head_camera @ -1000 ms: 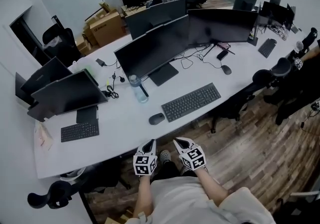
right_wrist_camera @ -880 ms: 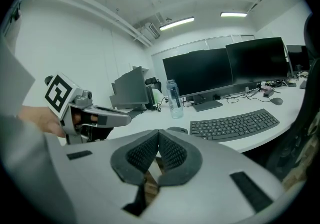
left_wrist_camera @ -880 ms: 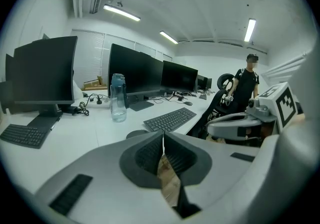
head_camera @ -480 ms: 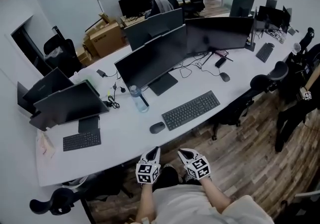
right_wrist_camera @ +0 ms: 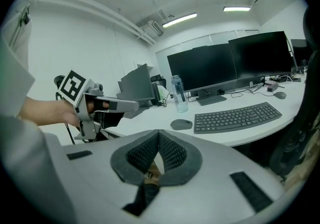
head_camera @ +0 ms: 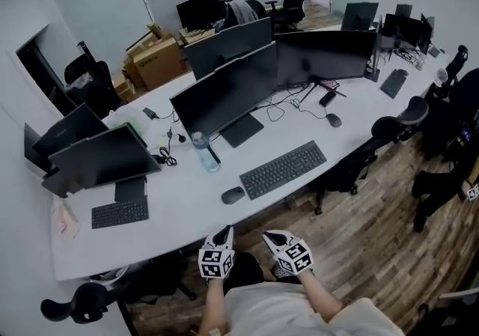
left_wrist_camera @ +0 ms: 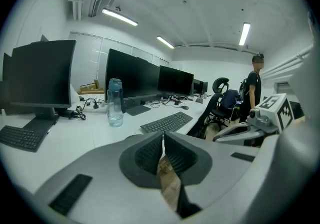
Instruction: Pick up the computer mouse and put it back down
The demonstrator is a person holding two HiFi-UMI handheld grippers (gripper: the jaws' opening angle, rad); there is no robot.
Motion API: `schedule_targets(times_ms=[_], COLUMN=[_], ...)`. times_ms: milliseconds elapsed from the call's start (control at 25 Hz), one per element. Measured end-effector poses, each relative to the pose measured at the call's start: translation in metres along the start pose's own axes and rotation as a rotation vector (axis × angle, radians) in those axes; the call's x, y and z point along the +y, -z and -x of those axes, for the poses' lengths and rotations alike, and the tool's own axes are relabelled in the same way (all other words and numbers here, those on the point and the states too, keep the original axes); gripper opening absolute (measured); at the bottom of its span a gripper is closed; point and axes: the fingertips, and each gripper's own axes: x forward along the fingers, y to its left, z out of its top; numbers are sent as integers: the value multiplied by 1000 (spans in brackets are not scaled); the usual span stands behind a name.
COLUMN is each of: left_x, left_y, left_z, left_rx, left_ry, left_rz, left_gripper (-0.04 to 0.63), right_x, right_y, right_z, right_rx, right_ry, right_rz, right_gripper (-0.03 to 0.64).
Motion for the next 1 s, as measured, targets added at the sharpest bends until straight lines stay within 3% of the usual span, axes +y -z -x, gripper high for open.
schedule_targets(times_ms=[280, 480, 840, 1000], left_x=[5, 10, 2, 14], left_y=[-9, 8, 1, -7], left_z=[-9, -2, -11, -6], left_rx=[5, 66, 78, 47], left_ry=[-18, -31, 1, -66], left_rz=[-9, -24, -25, 21], left_gripper=[25, 25, 25, 23], right_x=[-11, -4, -14, -10], right_y=[-14, -7, -18, -19], right_z=[-2, -3, -8, -13], right_rx=[-32, -42, -24, -16], right_ry=[31, 36, 30, 12], right_rz=[-3, -33, -7, -3], right_gripper=[6, 5, 3, 3])
